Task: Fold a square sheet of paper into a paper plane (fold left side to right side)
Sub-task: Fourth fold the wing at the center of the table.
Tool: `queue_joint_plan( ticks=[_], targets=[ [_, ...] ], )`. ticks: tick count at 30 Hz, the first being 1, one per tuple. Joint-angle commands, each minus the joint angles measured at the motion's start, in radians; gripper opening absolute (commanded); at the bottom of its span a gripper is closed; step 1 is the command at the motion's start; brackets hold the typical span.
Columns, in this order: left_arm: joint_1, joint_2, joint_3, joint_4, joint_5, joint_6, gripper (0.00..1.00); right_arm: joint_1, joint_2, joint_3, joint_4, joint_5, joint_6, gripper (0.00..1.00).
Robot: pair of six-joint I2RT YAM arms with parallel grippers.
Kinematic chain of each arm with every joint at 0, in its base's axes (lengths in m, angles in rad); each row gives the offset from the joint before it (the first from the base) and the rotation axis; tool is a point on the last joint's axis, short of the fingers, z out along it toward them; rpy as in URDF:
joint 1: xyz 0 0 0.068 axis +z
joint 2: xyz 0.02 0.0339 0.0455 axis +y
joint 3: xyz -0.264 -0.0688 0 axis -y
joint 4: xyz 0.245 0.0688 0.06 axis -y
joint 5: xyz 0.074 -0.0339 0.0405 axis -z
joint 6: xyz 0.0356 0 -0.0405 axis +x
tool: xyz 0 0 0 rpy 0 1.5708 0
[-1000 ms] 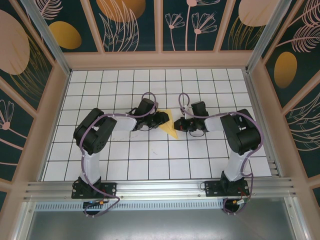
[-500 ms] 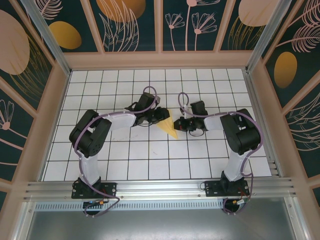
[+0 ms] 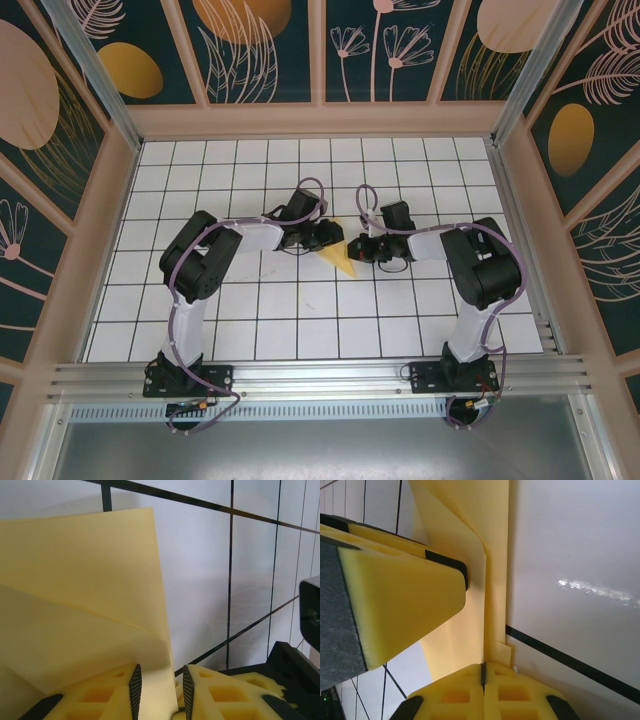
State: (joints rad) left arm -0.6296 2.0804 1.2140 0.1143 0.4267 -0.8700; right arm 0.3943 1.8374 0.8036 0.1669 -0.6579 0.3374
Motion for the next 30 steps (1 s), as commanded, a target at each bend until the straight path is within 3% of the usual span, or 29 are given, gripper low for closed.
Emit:
queue_joint_plan(
  ticks=[1,5,13,21,30],
  targets=[
    [0.006,0.039,0.016,-0.057,-0.054,0.031,0.31,0.020,0.057,-0.012,-0.085,0.107,-0.043,0.06],
    [0.005,0.048,-0.007,-0.054,-0.063,0.030,0.31,0.019,0.027,-0.008,-0.083,0.099,-0.040,0.09],
    [0.004,0.047,-0.074,0.002,-0.048,-0.001,0.30,-0.002,-0.178,0.009,-0.160,0.115,-0.041,0.36],
    [0.001,0.044,-0.084,0.016,-0.046,-0.005,0.30,0.052,-0.209,-0.058,-0.089,-0.050,0.032,0.30],
    [0.001,0.040,-0.090,0.018,-0.048,-0.006,0.30,0.076,-0.093,-0.019,-0.052,-0.041,0.065,0.28]
  ],
)
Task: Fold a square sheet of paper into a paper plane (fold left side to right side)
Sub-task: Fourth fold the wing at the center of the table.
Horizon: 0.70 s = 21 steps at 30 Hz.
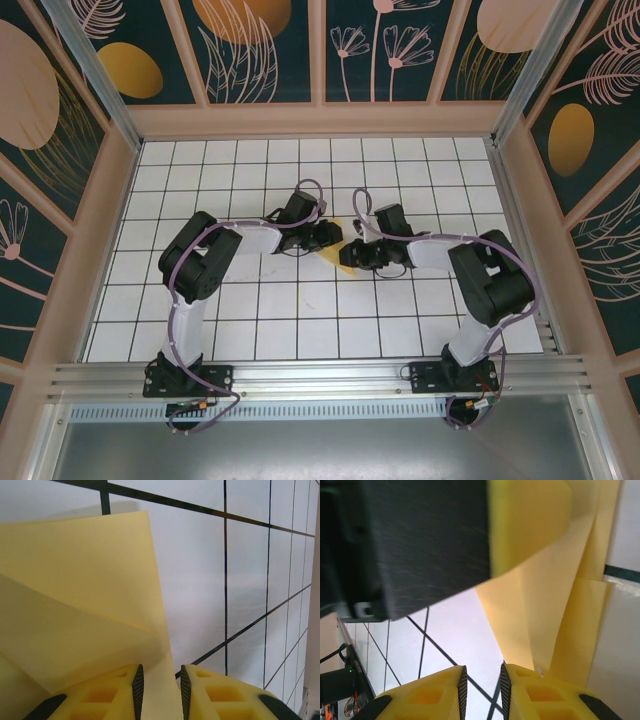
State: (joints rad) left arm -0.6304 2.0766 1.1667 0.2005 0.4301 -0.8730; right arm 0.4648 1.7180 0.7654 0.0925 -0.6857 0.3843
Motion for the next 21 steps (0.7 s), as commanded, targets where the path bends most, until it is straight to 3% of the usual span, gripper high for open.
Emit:
queue_joint_plan(
  ticks=[1,21],
  targets=[
    [0.001,0.043,-0.042,-0.067,-0.053,-0.003,0.30,0.006,0.031,0.020,0.013,-0.007,0.016,0.28],
    [0.001,0.043,-0.044,-0.076,-0.071,-0.001,0.29,0.007,0.026,-0.054,-0.162,0.092,-0.010,0.26]
  ],
)
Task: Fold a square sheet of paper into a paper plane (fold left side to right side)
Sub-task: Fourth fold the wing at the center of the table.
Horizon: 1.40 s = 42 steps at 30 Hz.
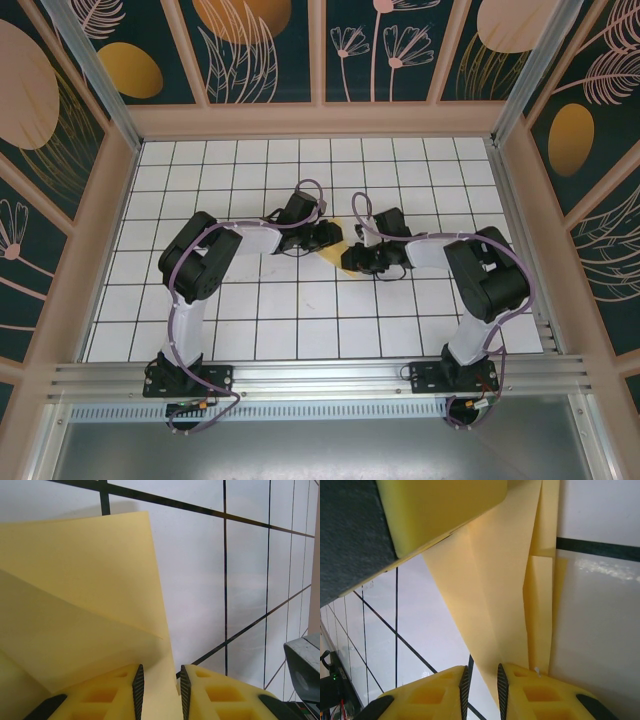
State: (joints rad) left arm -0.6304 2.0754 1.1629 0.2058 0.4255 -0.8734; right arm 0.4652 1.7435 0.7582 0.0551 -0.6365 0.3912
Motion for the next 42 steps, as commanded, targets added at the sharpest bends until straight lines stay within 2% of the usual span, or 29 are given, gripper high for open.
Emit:
queue_joint_plan(
  ticks=[1,7,11,16,20,22,29,34,42],
  targets=[
    [0.001,0.045,-0.040,-0.082,-0.068,-0.001,0.29,0.006,-0.004,-0.055,-0.135,0.045,-0.015,0.26],
    [0.003,0.043,-0.037,-0.086,-0.073,0.004,0.30,0.006,-0.082,-0.166,-0.181,0.023,-0.006,0.19],
    [0.001,0.045,-0.036,-0.086,-0.070,0.004,0.30,-0.012,-0.140,-0.192,-0.236,0.055,-0.003,0.19],
    [0.001,0.041,-0.033,-0.085,-0.065,0.005,0.29,-0.022,-0.277,-0.115,-0.277,0.054,-0.008,0.20],
    [0.000,0.037,-0.037,-0.080,-0.066,0.001,0.29,-0.022,-0.329,-0.062,-0.215,0.000,0.022,0.22],
    [0.001,0.037,-0.035,-0.079,-0.064,0.000,0.30,-0.015,-0.299,-0.055,-0.147,-0.019,0.057,0.22],
    [0.001,0.038,-0.032,-0.080,-0.062,0.001,0.30,0.024,-0.082,0.034,-0.050,0.042,0.095,0.19],
    [0.003,0.034,-0.031,-0.080,-0.063,0.001,0.30,0.020,0.010,0.049,-0.085,0.106,0.093,0.17],
    [0.046,0.025,-0.019,-0.109,-0.082,0.035,0.33,0.012,0.033,-0.019,-0.158,0.169,0.097,0.13]
  ],
)
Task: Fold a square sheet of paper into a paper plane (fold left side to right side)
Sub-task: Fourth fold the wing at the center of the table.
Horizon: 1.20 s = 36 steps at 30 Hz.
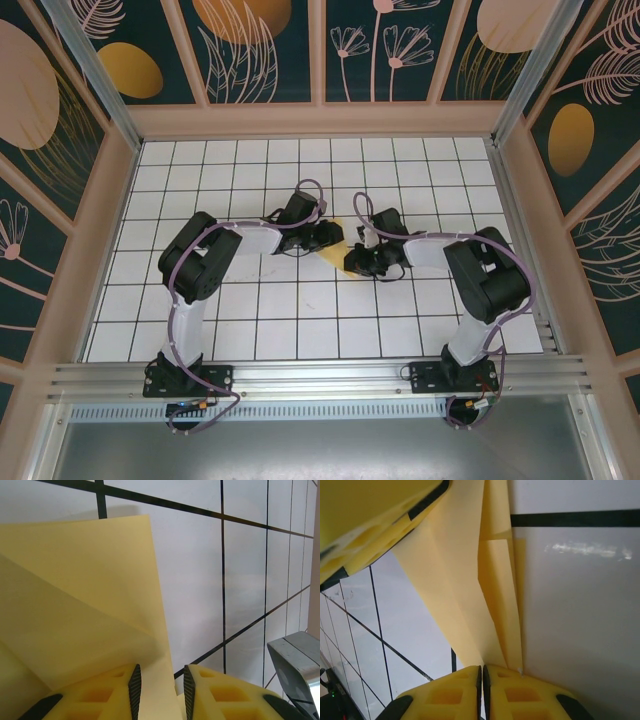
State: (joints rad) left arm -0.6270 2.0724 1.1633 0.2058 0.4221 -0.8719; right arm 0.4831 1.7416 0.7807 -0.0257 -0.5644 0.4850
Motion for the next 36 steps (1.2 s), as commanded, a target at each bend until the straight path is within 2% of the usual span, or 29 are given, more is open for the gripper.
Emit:
queue_joint_plan(
  ticks=[1,13,18,23,27,31,36],
  targets=[
    [0.050,0.030,-0.016,-0.108,-0.080,0.039,0.33,-0.005,0.036,-0.049,-0.086,0.103,0.001,0.12],
    [0.189,0.099,0.101,-0.166,-0.095,0.151,0.35,-0.008,0.043,-0.112,-0.069,0.105,0.009,0.00],
    [0.232,0.146,0.230,-0.228,-0.078,0.206,0.35,-0.009,0.038,-0.125,-0.047,0.095,0.018,0.00],
    [0.260,0.119,0.291,-0.274,-0.076,0.244,0.36,-0.013,0.036,-0.135,-0.031,0.087,0.024,0.00],
    [0.260,-0.002,0.240,-0.274,-0.087,0.277,0.36,-0.016,0.030,-0.136,-0.019,0.079,0.027,0.00],
    [0.244,-0.164,0.055,-0.171,-0.026,0.247,0.32,-0.015,0.020,-0.137,-0.021,0.088,0.025,0.00],
    [0.119,-0.263,-0.111,-0.063,0.033,0.180,0.30,-0.017,0.016,-0.141,-0.015,0.091,0.024,0.00]
  ],
)
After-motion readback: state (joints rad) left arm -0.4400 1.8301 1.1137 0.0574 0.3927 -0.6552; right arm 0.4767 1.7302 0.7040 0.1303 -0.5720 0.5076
